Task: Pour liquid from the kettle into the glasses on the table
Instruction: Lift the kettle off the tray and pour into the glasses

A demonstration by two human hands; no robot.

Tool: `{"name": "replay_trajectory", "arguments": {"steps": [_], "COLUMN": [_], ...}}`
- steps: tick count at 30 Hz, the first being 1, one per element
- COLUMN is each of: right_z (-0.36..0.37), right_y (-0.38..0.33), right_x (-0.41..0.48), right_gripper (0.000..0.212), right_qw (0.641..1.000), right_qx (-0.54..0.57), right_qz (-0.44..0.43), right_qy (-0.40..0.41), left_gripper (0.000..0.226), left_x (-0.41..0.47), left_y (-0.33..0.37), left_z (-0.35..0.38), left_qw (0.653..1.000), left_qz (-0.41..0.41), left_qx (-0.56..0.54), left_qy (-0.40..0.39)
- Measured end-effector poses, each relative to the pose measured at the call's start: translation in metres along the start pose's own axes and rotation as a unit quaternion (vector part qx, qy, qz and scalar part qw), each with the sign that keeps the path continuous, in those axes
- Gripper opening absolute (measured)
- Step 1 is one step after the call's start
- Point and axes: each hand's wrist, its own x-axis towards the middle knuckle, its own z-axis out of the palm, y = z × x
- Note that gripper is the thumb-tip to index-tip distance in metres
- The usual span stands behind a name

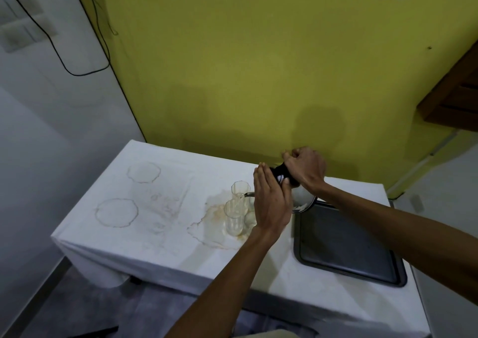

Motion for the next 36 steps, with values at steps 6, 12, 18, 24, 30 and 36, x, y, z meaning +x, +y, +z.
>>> {"name": "replay_trajectory", "arguments": {"steps": [6,12,18,24,30,36], "right_z": [-0.001,-0.003,-0.006,-0.008,-0.009,-0.011], "right_y": [-0.001,-0.004,-0.007,-0.009,-0.008,-0.008], "right_x": [-0.002,-0.003,-0.002,-0.003,-0.005,-0.006], "right_gripper": [0.034,0.034,0.033,0.034,0.034,0.032], "right_qw": [1.0,1.0,1.0,1.0,1.0,1.0], "right_qx": [-0.004,-0.004,0.005,0.006,0.01,0.01], "right_qz": [0.01,0.015,0.01,0.003,-0.001,0.005], "right_qy": [-0.007,-0.005,-0.01,-0.007,-0.005,-0.006], "left_gripper": [0.064,0.064,0.064,0.064,0.064,0.065], "left_x": [-0.001,-0.002,-0.003,-0.003,-0.005,-0.007], "left_y": [0.0,-0.001,0.0,-0.001,0.0,0.001], "left_z": [-0.001,-0.002,-0.003,-0.004,-0.006,-0.008], "left_qw": [1.0,1.0,1.0,1.0,1.0,1.0], "left_qz": [-0.001,0.0,-0.003,-0.003,0.0,0.009], "left_qx": [-0.007,-0.007,-0.014,-0.017,-0.021,-0.023], "left_qy": [-0.002,-0.001,-0.002,-0.001,-0.002,-0.006]}}
